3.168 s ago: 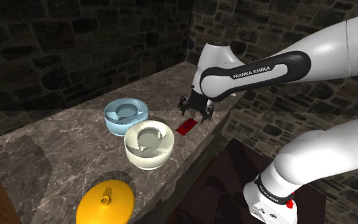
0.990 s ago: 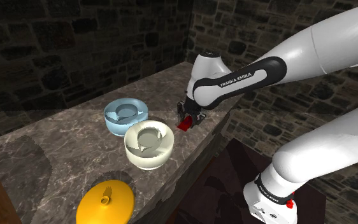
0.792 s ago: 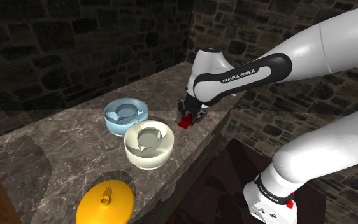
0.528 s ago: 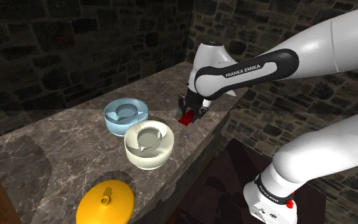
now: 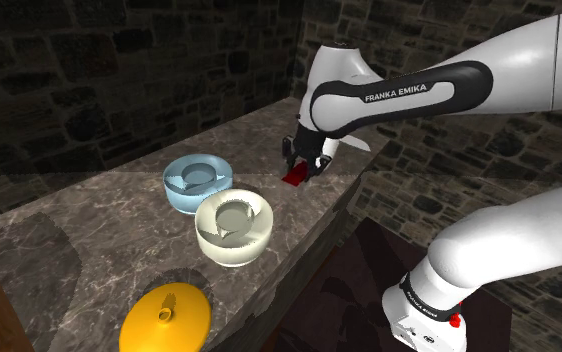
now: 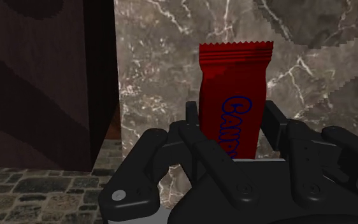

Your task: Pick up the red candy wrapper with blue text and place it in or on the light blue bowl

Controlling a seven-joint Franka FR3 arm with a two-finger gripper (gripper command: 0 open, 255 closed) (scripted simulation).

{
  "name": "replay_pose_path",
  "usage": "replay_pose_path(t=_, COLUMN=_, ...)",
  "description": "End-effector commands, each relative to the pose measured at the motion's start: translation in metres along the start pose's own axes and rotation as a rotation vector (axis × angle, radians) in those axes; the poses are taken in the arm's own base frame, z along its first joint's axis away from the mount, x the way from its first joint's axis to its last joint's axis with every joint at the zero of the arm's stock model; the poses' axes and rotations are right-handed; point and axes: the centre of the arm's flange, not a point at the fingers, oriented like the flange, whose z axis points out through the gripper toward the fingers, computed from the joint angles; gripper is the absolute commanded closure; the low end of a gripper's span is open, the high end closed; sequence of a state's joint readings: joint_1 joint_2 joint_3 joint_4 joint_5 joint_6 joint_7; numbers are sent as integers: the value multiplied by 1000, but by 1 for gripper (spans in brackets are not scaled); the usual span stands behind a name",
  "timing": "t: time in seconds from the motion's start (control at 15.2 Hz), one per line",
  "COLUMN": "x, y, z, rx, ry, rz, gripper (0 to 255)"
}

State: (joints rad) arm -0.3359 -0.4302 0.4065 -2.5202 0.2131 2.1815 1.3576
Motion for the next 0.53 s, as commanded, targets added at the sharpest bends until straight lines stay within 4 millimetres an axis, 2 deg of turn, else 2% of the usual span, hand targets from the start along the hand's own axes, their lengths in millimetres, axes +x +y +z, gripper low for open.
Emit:
replay_pose_path(t=0.0, x=-1, y=-1, z=-11, rx=-1, ry=0, rz=0, gripper=255)
replay_pose_path(t=0.46, x=-1, y=-4, z=-48, rx=-1, ry=0, rz=0, gripper=255)
